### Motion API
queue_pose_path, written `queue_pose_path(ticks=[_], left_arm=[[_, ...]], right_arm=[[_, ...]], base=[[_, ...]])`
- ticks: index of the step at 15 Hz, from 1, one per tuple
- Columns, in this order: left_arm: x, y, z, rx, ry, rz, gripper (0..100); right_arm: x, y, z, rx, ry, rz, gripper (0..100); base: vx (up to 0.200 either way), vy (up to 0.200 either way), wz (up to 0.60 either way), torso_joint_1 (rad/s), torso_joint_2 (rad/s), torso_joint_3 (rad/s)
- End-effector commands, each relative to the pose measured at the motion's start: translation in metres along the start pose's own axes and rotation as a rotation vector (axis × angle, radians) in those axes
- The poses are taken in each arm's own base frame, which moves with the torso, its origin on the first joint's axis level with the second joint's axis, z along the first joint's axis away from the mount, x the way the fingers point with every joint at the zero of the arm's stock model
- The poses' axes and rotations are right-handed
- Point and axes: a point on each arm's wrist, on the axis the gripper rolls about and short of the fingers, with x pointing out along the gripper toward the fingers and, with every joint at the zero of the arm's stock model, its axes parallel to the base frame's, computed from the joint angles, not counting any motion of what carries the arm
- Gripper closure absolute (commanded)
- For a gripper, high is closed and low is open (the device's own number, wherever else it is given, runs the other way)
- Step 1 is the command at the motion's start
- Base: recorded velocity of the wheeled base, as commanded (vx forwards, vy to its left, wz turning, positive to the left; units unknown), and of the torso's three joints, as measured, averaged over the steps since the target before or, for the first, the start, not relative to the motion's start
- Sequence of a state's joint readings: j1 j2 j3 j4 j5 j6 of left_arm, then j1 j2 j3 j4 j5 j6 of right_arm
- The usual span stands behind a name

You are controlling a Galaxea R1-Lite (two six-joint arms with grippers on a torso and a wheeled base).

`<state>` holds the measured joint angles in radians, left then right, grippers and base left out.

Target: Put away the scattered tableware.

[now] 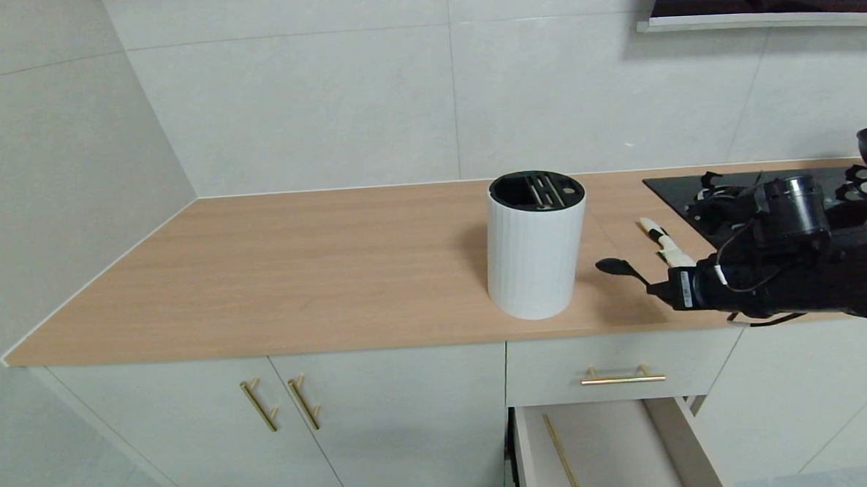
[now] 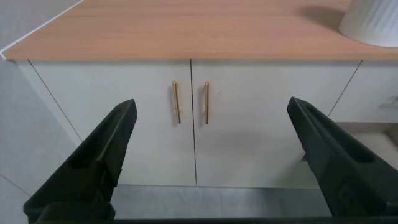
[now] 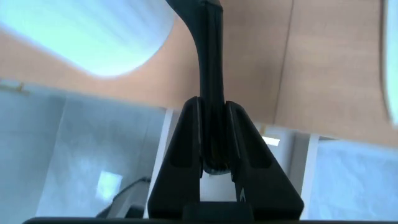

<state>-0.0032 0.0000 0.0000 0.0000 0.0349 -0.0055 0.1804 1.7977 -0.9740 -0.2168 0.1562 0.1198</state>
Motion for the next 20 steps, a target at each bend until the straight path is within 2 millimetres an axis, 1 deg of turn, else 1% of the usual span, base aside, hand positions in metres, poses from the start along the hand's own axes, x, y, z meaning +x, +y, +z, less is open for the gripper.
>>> queue_pose_path(ticks=[1, 3, 4, 5, 6, 7, 9, 12, 14, 18, 20], left_arm=[[0.000, 0.000, 0.000, -0.001, 0.000, 0.001, 0], [0.000, 0.000, 0.000, -0.001, 0.000, 0.001, 0], [0.000, 0.000, 0.000, -0.001, 0.000, 0.001, 0], [0.000, 0.000, 0.000, -0.001, 0.000, 0.001, 0], [0.000, 0.000, 0.000, -0.001, 0.000, 0.001, 0], [0.000, 0.000, 0.000, -0.001, 0.000, 0.001, 0], [0.000, 0.000, 0.000, -0.001, 0.000, 0.001, 0], [0.000, 0.000, 0.000, -0.001, 0.000, 0.001, 0], [0.000, 0.000, 0.000, -0.001, 0.000, 0.001, 0], [0.000, 0.000, 0.000, -0.001, 0.000, 0.001, 0], [0.000, 0.000, 0.000, -0.001, 0.000, 0.001, 0]], right_arm=[[-0.036, 0.003, -0.011, -0.004, -0.024, 0.011, 100], [-0.063, 0.007, -0.028, -0.008, -0.029, 0.020, 100], [-0.067, 0.007, -0.030, -0.010, -0.030, 0.023, 100], [-0.086, 0.009, -0.046, -0.012, -0.027, 0.039, 100], [-0.091, 0.009, -0.055, -0.021, -0.012, 0.061, 100], [-0.091, 0.009, -0.060, -0.050, 0.003, 0.073, 100], [-0.086, 0.007, -0.066, -0.066, 0.037, 0.072, 100], [-0.072, 0.005, -0.076, -0.085, 0.106, 0.069, 100], [-0.067, 0.004, -0.079, -0.082, 0.130, 0.068, 100], [-0.062, 0.004, -0.081, -0.082, 0.147, 0.071, 100], [-0.056, 0.003, -0.084, -0.079, 0.171, 0.068, 100]], base=[[0.000, 0.000, 0.00, 0.000, 0.00, 0.000], [0.000, 0.000, 0.00, 0.000, 0.00, 0.000], [0.000, 0.000, 0.00, 0.000, 0.00, 0.000], [0.000, 0.000, 0.00, 0.000, 0.00, 0.000], [0.000, 0.000, 0.00, 0.000, 0.00, 0.000], [0.000, 0.000, 0.00, 0.000, 0.00, 0.000], [0.000, 0.000, 0.00, 0.000, 0.00, 0.000], [0.000, 0.000, 0.00, 0.000, 0.00, 0.000], [0.000, 0.000, 0.00, 0.000, 0.00, 0.000], [0.000, 0.000, 0.00, -0.013, 0.02, 0.019], [0.000, 0.000, 0.00, -0.164, 0.36, 0.195]])
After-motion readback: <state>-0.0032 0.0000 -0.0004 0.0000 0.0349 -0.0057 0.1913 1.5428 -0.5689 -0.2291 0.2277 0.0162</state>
